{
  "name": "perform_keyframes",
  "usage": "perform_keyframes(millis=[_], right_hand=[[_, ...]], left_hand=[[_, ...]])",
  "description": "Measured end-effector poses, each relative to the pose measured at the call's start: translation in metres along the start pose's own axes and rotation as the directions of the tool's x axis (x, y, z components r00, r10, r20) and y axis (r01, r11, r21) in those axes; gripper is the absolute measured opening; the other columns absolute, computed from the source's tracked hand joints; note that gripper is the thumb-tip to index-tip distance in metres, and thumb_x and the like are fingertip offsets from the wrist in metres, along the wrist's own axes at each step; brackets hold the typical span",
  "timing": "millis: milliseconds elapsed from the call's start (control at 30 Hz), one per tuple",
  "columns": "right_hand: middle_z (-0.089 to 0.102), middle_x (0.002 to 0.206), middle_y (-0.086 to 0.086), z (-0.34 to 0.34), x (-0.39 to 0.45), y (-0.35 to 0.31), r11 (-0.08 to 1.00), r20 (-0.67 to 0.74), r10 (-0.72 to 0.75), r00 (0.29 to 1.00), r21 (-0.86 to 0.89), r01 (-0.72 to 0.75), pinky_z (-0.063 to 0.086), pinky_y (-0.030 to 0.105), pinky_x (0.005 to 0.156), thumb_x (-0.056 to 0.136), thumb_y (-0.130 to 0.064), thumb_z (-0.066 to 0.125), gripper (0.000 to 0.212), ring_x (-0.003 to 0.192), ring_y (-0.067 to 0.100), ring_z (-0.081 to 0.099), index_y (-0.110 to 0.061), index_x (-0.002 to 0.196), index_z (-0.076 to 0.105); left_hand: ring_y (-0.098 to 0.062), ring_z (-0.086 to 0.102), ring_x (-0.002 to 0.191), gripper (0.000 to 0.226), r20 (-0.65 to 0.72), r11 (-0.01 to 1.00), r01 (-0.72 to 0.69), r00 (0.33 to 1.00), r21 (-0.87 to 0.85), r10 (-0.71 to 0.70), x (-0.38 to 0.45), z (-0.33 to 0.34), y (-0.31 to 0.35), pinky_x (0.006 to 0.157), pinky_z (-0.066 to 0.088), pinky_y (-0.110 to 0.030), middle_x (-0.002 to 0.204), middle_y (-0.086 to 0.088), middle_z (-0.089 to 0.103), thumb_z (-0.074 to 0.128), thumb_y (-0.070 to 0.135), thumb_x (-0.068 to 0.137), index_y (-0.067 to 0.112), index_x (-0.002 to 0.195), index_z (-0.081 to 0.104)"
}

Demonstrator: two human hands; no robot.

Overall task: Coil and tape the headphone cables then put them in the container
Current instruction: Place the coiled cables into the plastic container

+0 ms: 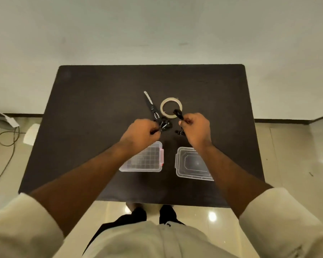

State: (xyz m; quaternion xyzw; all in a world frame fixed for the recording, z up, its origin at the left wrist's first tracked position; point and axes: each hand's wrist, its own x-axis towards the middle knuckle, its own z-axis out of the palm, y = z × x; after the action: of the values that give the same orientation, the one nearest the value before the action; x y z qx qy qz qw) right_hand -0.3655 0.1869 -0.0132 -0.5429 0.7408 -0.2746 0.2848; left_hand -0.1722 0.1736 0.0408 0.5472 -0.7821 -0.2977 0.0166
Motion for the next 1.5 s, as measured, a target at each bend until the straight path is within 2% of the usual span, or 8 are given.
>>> perform_keyframes(millis=[200, 367, 467, 767, 900, 1000, 1200, 1500], right_hand=[[0.05, 0.055, -0.013, 0.018, -0.019, -0.058, 0.982, 0.137, -0.184, 0.973, 0.06, 0.177, 0.036, 0.021, 0.057, 0.082, -0.02, 0.069, 0.018, 0.055, 0.004, 0.049, -0.025, 0.067, 0.061], [0.064, 0.068, -0.005, 0.037, -0.031, -0.076, 0.977, 0.3, -0.197, 0.933, -0.016, 0.211, 0.047, 0.027, 0.063, 0.084, -0.019, 0.068, 0.01, 0.064, 0.01, 0.059, -0.021, 0.074, 0.068], [0.056, 0.073, -0.002, 0.051, -0.035, -0.074, 0.943, 0.4, -0.202, 0.894, -0.168, 0.288, 0.046, 0.033, 0.065, 0.086, -0.021, 0.064, 0.013, 0.068, 0.016, 0.056, -0.015, 0.074, 0.066], [0.061, 0.103, 0.008, 0.094, -0.044, -0.056, 0.819, 0.522, -0.117, 0.845, -0.43, 0.38, 0.045, 0.034, 0.078, 0.093, -0.018, 0.048, 0.025, 0.1, 0.025, 0.054, -0.013, 0.107, 0.068], [0.064, 0.104, 0.006, 0.112, -0.047, -0.058, 0.693, 0.528, -0.161, 0.834, -0.541, 0.476, 0.044, 0.035, 0.082, 0.094, -0.02, 0.047, 0.022, 0.1, 0.024, 0.052, -0.013, 0.105, 0.065], [0.065, 0.106, 0.006, 0.121, -0.054, -0.059, 0.609, 0.554, -0.196, 0.809, -0.578, 0.543, 0.044, 0.035, 0.084, 0.089, -0.016, 0.055, 0.019, 0.1, 0.024, 0.052, -0.012, 0.106, 0.064], [0.064, 0.114, 0.009, 0.126, -0.065, -0.056, 0.576, 0.593, -0.171, 0.787, -0.588, 0.568, 0.044, 0.039, 0.092, 0.087, -0.013, 0.058, 0.028, 0.11, 0.027, 0.052, -0.01, 0.115, 0.06], [0.066, 0.09, 0.014, 0.086, -0.061, -0.059, 0.714, 0.38, -0.177, 0.908, -0.585, 0.384, 0.048, 0.038, 0.07, 0.08, -0.002, 0.057, 0.01, 0.091, 0.034, 0.057, -0.005, 0.087, 0.064]], left_hand=[[-0.026, 0.059, 0.096, 0.025, 0.189, 0.934, -0.087, 0.982, 0.345, 0.022, -0.049, 0.01, -0.058, 0.079, 0.044, -0.034, 0.101, -0.008, 0.062, 0.048, 0.026, 0.094, 0.011, 0.098, 0.068], [-0.029, 0.056, 0.111, 0.024, 0.257, 0.787, -0.223, 0.963, 0.575, 0.085, -0.041, 0.037, -0.068, 0.095, 0.042, -0.042, 0.117, -0.008, 0.06, 0.049, 0.017, 0.093, 0.014, 0.112, 0.064], [-0.03, 0.051, 0.117, 0.029, 0.305, 0.74, -0.269, 0.948, 0.616, 0.091, -0.036, 0.046, -0.07, 0.099, 0.04, -0.045, 0.123, -0.01, 0.058, 0.051, 0.014, 0.092, 0.015, 0.119, 0.062], [-0.025, 0.056, 0.109, 0.026, 0.255, 0.847, -0.285, 0.949, 0.449, 0.185, -0.039, 0.064, -0.101, 0.096, 0.035, -0.039, 0.116, -0.004, 0.065, 0.045, 0.02, 0.094, 0.018, 0.114, 0.063], [-0.02, 0.059, 0.08, 0.031, 0.045, 0.927, -0.311, 0.95, 0.21, 0.308, -0.056, 0.039, -0.129, 0.08, 0.045, -0.033, 0.083, -0.001, 0.068, 0.042, 0.026, 0.094, 0.017, 0.086, 0.07], [-0.02, 0.055, 0.068, 0.042, -0.103, 0.964, -0.232, 0.964, 0.133, 0.246, -0.056, 0.033, -0.154, 0.069, 0.048, -0.037, 0.071, -0.001, 0.064, 0.034, 0.032, 0.092, 0.013, 0.075, 0.068], [-0.024, 0.053, 0.086, 0.027, -0.044, 0.976, -0.198, 0.978, 0.091, 0.203, -0.052, 0.031, -0.162, 0.078, 0.047, -0.039, 0.088, -0.007, 0.064, 0.049, 0.022, 0.095, 0.01, 0.088, 0.072], [-0.022, 0.051, 0.1, 0.031, 0.007, 0.967, -0.204, 0.979, 0.151, 0.205, -0.027, 0.012, -0.14, 0.085, 0.044, -0.033, 0.104, -0.004, 0.063, 0.042, 0.027, 0.098, 0.015, 0.108, 0.069]])
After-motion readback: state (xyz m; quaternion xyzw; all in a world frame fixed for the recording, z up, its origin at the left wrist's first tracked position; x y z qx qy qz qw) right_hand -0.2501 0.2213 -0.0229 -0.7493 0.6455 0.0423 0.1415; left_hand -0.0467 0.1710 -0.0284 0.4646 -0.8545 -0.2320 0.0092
